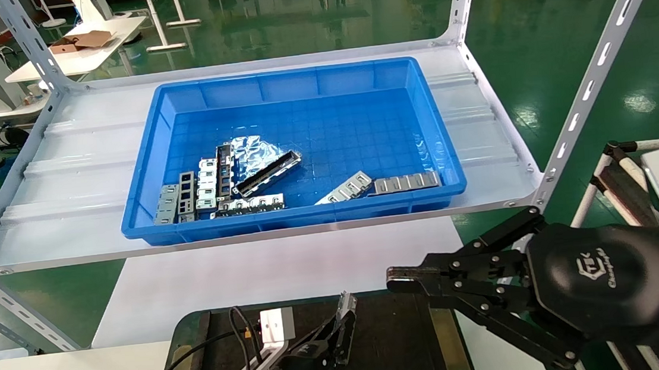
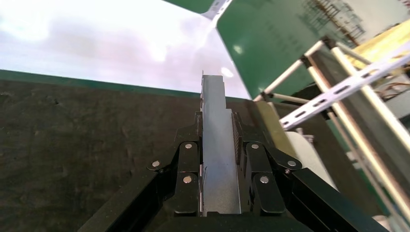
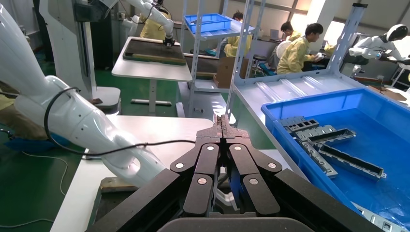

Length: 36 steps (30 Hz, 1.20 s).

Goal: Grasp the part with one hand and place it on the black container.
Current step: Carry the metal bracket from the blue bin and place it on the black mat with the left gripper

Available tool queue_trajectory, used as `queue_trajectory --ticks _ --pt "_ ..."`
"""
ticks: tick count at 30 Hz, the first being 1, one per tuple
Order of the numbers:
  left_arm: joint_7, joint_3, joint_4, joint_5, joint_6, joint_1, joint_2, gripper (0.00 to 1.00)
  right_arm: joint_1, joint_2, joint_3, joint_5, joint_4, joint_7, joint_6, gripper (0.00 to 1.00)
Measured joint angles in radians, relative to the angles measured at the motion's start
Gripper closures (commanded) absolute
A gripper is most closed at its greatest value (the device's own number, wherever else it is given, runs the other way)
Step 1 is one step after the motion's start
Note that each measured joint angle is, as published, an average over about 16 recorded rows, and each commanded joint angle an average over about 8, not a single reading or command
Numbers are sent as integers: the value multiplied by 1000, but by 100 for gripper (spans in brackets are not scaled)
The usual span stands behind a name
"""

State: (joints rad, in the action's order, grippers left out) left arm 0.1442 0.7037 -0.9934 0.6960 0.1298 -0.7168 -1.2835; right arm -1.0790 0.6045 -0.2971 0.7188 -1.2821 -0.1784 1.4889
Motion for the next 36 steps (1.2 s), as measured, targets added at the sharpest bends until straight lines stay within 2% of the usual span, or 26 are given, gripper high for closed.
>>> queue_trajectory --ticks 10,31,34,36 --pt "-31 -18 101 -14 -29 -26 -69 100 0 0 -1 0 0 0 0 100" --pt "3 80 122 -98 -132 -48 -80 100 0 -1 -2 -1 0 1 -1 99" --pt "10 93 122 -104 -142 -50 -81 96 0 -1 -2 -1 0 1 -1 87" --pt "15 100 121 -106 -148 -51 -81 87 0 -1 -2 -1 0 1 -1 67"
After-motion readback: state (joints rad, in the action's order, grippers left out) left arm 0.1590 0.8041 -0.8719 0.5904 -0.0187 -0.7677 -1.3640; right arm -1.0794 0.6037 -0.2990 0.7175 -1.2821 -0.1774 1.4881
